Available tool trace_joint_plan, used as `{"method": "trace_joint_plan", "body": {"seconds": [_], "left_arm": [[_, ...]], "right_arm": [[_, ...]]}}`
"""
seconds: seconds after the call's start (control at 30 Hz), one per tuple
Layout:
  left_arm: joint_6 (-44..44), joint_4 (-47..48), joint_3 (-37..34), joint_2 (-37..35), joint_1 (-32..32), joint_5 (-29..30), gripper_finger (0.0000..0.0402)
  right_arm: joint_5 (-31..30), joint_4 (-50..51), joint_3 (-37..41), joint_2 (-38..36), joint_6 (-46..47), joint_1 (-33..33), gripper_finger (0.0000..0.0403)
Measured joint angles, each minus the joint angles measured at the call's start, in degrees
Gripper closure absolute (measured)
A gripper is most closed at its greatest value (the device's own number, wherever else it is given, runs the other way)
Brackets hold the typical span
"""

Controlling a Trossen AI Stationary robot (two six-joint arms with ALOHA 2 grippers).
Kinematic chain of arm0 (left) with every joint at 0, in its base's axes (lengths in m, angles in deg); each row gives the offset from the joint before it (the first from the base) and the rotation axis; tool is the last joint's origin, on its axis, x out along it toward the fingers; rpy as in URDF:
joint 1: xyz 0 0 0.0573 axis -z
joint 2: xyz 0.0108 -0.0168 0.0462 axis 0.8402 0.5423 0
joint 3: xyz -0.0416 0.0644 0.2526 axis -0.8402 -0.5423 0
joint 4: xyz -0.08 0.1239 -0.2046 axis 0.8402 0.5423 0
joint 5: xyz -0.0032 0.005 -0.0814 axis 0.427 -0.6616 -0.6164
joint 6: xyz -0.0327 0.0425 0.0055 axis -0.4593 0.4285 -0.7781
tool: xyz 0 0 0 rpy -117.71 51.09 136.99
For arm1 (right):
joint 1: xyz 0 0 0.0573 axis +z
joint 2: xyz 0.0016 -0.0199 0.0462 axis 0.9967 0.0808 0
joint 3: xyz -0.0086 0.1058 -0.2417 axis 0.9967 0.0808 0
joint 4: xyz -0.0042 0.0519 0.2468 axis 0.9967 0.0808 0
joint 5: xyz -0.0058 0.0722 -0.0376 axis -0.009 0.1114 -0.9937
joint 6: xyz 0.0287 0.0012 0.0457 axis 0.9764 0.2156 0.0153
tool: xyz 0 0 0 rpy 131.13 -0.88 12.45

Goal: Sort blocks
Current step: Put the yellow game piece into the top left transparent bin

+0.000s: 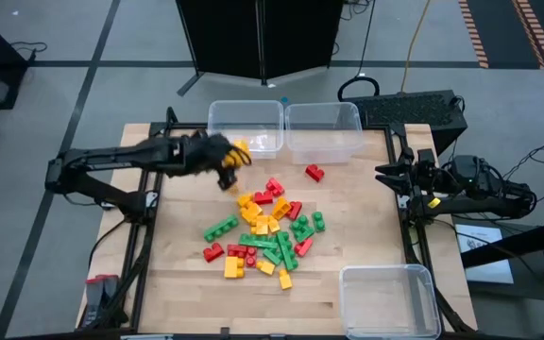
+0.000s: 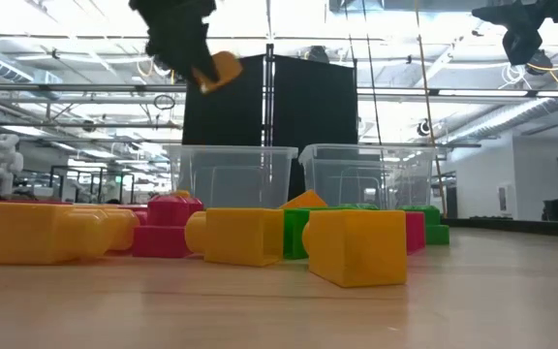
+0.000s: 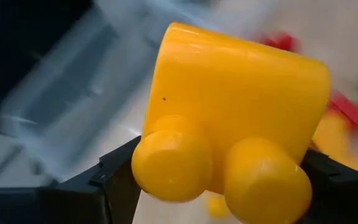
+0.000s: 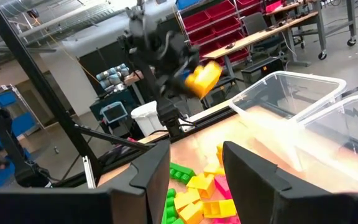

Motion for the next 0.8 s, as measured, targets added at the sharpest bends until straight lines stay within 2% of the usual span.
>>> {"method": "trace_joint_plan", "body": {"seconds": [0.07, 0.13, 0.3, 0.43, 0.53, 0.8], "left_arm": [[1.62, -2.05, 1.62, 0.21, -3.37, 2.76, 0.0123], [3.14, -5.59, 2.21, 0.73, -7.47, 2.7, 0.0123], [4.76, -10.34, 2.2, 3.74, -18.27, -2.38, 0.0123], [6.09, -10.5, 2.17, 7.07, -24.63, -7.97, 0.0123], [6.68, -10.53, 2.15, 10.01, -26.83, -11.46, 0.0123], [9.44, -10.21, 2.11, 16.54, -27.89, -11.99, 0.012]], "right_arm": [[0.0, 0.0, 0.0, 0.0, 0.0, 0.02, 0.0257], [0.0, -0.02, 0.0, 0.0, 0.0, 0.0, 0.0257], [-0.01, -0.68, 0.0, 0.0, 0.0, 0.0, 0.0257], [0.0, -1.25, 0.0, 0.0, 0.0, 0.0, 0.0257], [0.0, -1.28, 0.0, 0.0, 0.0, 0.0, 0.0257], [0.0, -1.31, 0.0, 0.01, 0.02, 0.0, 0.0257]]}}
